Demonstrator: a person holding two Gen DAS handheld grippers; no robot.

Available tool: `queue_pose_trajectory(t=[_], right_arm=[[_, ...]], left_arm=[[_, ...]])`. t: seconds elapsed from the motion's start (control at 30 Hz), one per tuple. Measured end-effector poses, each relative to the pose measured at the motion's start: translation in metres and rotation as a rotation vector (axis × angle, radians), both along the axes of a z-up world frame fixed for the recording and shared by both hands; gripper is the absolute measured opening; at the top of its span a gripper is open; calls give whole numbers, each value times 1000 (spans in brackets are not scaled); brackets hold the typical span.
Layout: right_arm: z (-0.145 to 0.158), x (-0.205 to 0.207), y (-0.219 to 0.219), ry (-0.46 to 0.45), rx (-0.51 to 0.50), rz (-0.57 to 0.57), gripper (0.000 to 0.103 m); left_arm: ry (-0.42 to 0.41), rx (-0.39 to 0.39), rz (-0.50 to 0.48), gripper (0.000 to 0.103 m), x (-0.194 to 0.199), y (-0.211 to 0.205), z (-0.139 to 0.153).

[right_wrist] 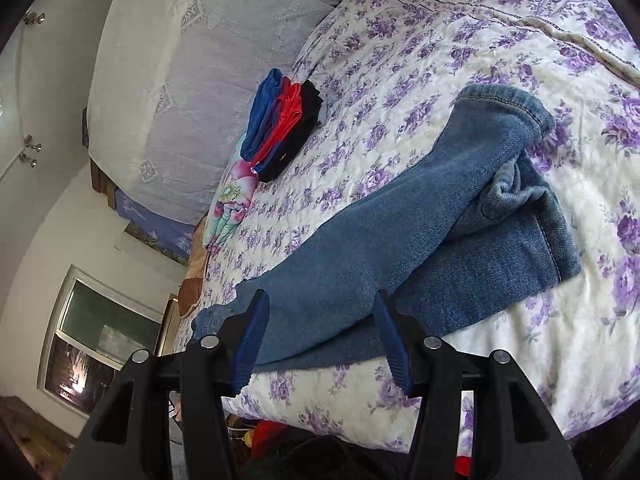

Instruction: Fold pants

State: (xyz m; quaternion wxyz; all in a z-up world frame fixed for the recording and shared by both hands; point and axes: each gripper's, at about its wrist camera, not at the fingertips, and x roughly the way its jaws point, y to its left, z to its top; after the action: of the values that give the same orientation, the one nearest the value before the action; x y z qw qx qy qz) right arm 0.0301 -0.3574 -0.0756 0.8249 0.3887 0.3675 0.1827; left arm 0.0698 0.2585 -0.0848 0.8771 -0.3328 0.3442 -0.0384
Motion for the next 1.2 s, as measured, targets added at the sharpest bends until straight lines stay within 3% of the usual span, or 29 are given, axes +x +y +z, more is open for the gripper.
queue_pose_trajectory(t=[0.27, 0.3, 0.37, 0.43, 0.47, 0.7, 1.03, 1.1, 1.2], right_arm=[[-24, 13, -10, 61, 26, -67, 53], [-27, 15, -12, 66, 41, -73, 49], [-32, 22, -11, 52, 77, -54, 23], [-29, 23, -11, 14, 59, -53, 9], [-26, 23, -11, -6, 62, -55, 6], [8, 27, -10, -108, 48, -37, 5], [54, 81, -44, -223, 78, -108, 2], [58, 103, -50, -199, 40, -118, 2], [53, 117, -37, -117, 67, -35, 3]], left_arm=[[-58, -6, -14, 17, -10, -1, 22], [-60, -9, -14, 17, -10, -1, 23], [-64, -13, -16, 17, -10, -1, 25], [-72, -16, -17, 17, -11, -1, 29], [-74, -13, -19, 17, -12, -1, 31], [-103, -20, -37, 17, -6, -6, 52], [-139, -58, -15, 17, 44, -4, 77], [-122, -42, -8, 17, 62, -7, 77], [-102, -45, -6, 17, 80, -11, 74]])
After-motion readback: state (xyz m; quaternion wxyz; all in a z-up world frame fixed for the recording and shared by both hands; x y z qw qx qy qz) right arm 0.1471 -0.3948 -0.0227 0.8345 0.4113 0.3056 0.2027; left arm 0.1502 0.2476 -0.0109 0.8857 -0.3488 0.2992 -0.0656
